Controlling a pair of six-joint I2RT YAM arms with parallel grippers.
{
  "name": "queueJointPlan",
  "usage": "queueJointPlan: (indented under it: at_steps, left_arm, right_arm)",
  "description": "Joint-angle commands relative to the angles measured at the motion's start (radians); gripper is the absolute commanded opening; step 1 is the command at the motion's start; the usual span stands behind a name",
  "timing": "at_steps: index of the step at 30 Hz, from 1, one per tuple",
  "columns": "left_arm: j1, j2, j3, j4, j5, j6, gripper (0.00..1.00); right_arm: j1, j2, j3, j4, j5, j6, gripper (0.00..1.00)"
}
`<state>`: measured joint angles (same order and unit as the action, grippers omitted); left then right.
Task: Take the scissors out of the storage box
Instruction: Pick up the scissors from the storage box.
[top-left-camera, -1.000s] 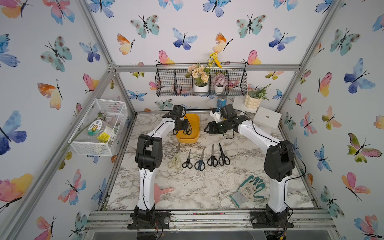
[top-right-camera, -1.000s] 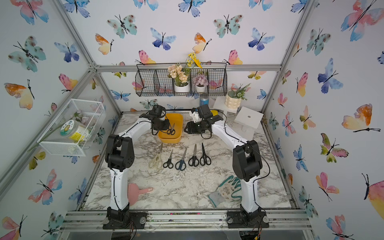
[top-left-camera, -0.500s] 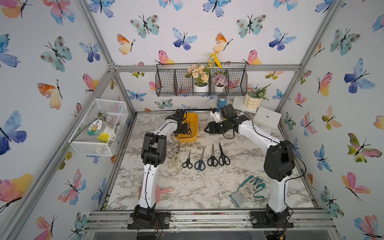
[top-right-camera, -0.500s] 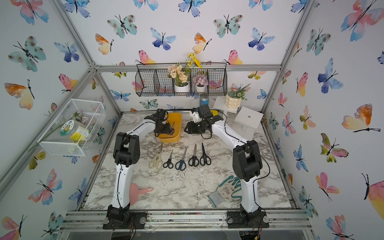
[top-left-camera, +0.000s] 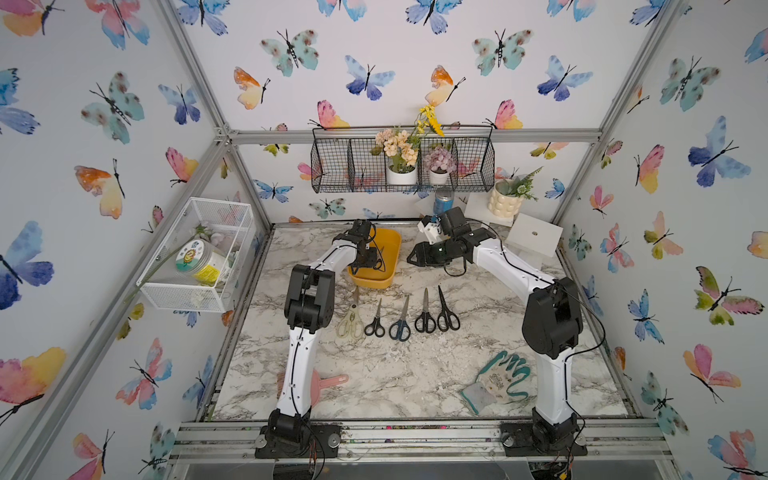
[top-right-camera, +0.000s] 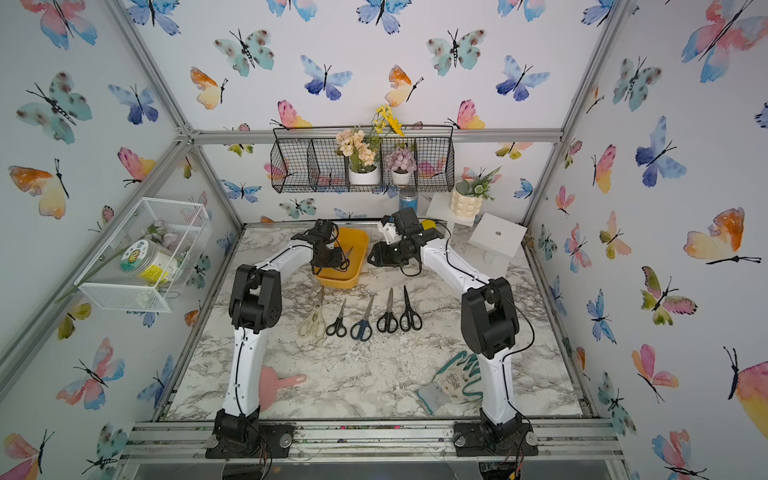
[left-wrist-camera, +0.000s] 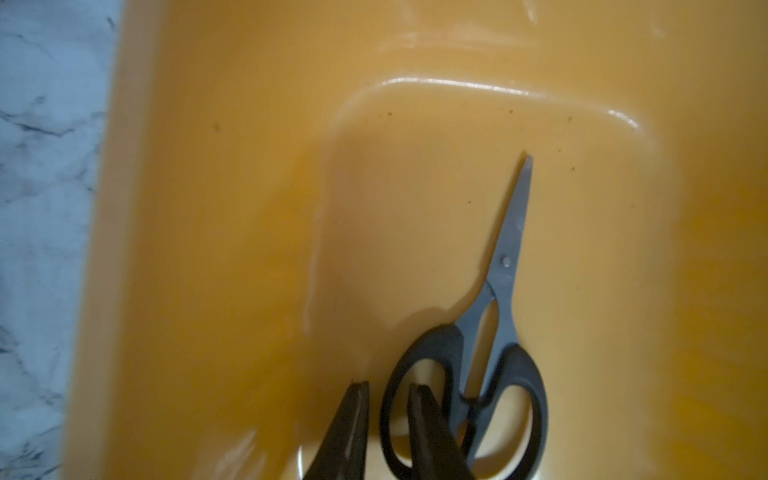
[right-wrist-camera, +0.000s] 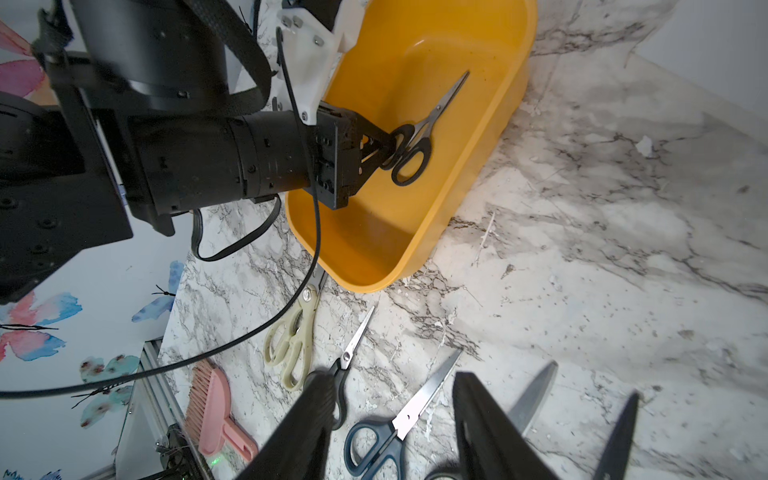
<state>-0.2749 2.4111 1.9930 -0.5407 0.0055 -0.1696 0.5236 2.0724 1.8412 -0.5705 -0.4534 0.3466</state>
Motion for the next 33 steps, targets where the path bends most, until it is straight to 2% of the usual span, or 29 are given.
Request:
queueJointPlan:
  at_steps: [1,9,18,21,29,33]
  left_arm:
    - [-0.001,-0.024,-0.028,-0.040,0.026,0.038,0.24]
    - [-0.001,0.103,0.058,-0.154,0.046,0.032,0.20]
    - [-0.001,0.142,0.074,-0.166,0.120,0.017,0.01]
    - [-0.001,0.152,0.087,-0.164,0.157,-0.011,0.00]
    - [0.000,0.014,-0.005,-0.032,0.183,-0.114,0.00]
    - [0.000,-0.068,-0.059,0.037,0.179,-0.182,0.00]
  right_arm:
    - [0.006,0.014,0.017,-0.020,-0.020,-0.011,0.51]
    - [0.006,0.014,0.013,-0.023,-0.041,-0.009,0.51]
    - [0.013,0.011,-0.053,0.061,-0.078,0.037,0.50]
    - [0.015,0.025,-0.034,0.066,-0.062,0.050,0.50]
    - [0.015,0.063,0.054,0.084,-0.033,0.075,0.50]
    - [0.015,0.071,0.090,0.066,-0.025,0.031,0.50]
